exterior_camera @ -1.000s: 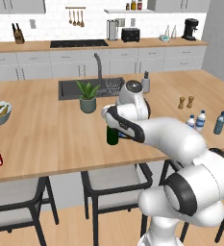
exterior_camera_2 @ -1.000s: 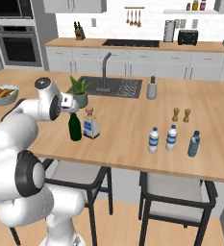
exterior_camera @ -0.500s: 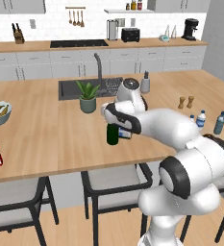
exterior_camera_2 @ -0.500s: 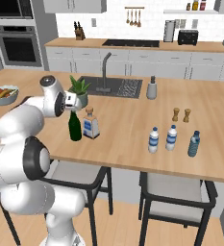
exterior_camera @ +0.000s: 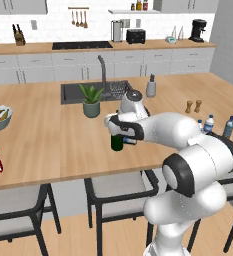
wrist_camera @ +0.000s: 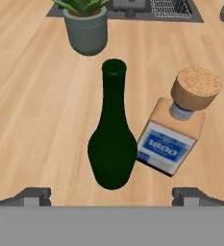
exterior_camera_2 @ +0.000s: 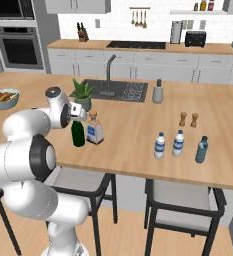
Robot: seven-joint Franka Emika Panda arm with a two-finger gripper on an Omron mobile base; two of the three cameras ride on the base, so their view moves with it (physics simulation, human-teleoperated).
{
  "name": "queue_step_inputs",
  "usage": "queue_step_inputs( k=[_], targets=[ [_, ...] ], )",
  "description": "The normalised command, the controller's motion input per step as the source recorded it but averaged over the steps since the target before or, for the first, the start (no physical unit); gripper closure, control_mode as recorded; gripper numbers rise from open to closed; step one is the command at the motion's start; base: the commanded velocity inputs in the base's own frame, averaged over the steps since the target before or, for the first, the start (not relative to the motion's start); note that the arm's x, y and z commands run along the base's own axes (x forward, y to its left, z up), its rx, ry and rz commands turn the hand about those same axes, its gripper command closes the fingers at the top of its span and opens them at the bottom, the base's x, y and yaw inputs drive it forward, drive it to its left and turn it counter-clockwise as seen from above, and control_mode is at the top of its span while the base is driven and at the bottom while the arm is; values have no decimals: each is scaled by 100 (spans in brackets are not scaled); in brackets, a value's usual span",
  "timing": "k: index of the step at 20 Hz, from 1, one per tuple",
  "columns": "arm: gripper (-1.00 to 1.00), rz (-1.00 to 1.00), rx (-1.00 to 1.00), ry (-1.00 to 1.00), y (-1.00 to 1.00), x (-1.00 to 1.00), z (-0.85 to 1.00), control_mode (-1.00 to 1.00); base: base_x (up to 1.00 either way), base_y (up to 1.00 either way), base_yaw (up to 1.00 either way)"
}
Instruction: Move the plastic bottles in the middle to the plastics group, and the glass bottles in the middle to the glass group.
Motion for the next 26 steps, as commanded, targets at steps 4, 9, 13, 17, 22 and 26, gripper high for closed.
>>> queue_step_inputs(
  k=[4,9,13,17,22,26],
  targets=[
    [-100,0,0,1,0,22,0,-100,0,0,0],
    [-100,0,0,4,0,25,0,-100,0,0,0],
    [-100,0,0,6,0,12,0,-100,0,0,0],
    [-100,0,0,7,0,9,-2,-100,0,0,0],
    [-100,0,0,9,0,12,-9,-100,0,0,0],
    [-100,0,0,5,0,3,-9,-100,0,0,0]
  ],
)
